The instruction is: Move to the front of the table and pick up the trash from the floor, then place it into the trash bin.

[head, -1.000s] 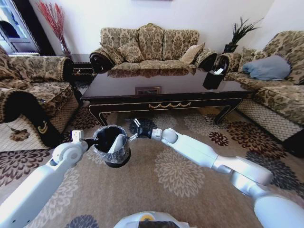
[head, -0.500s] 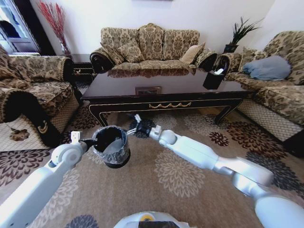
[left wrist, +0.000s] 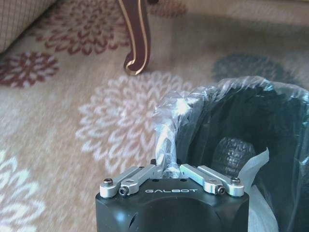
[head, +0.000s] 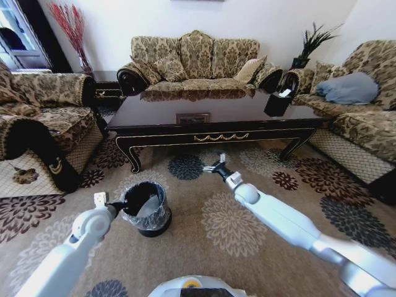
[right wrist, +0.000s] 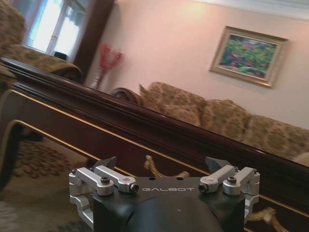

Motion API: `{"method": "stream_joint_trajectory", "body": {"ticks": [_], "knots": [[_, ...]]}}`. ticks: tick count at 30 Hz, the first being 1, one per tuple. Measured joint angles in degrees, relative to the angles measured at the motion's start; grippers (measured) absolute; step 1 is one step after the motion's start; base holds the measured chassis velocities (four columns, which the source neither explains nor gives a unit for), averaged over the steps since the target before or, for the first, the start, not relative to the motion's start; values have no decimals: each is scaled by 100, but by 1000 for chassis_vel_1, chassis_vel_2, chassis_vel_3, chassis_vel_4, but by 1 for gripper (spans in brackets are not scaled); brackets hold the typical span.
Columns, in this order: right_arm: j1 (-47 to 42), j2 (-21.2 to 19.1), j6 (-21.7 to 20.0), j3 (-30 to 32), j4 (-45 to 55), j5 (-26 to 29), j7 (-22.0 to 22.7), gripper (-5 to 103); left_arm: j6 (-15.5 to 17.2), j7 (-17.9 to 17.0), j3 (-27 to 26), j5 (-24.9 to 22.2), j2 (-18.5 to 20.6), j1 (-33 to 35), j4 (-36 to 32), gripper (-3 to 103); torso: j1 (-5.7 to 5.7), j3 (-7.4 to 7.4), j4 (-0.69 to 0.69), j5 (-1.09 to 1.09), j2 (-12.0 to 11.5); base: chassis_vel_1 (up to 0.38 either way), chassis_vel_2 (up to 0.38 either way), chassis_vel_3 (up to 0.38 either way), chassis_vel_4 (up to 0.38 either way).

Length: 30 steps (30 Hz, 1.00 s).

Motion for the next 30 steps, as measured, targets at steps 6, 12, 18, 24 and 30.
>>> {"method": "stream_joint_trajectory", "body": {"ticks": [6,12,18,24,30], "knots": [[-382,-29,-190,440,51,99,326,100,-130,23,5,298,-115,229,189,3,1,0,3,-2,0,0,0,0,0],[-884,-95,-269,927,119,112,435,100,-245,55,0,424,-190,326,370,3,1,0,1,-2,0,0,0,0,0],[-1187,-133,-342,1132,268,112,523,100,-317,-96,17,389,-257,337,418,2,0,-1,1,-1,0,0,0,0,0],[-1506,-184,-368,1377,384,97,561,100,-373,-292,-21,339,-221,472,353,24,0,-1,1,-2,0,0,0,0,0],[-2190,-237,-374,2232,548,72,568,100,-379,-415,-7,181,253,451,-1,45,0,0,0,-2,0,0,0,0,0]]}}
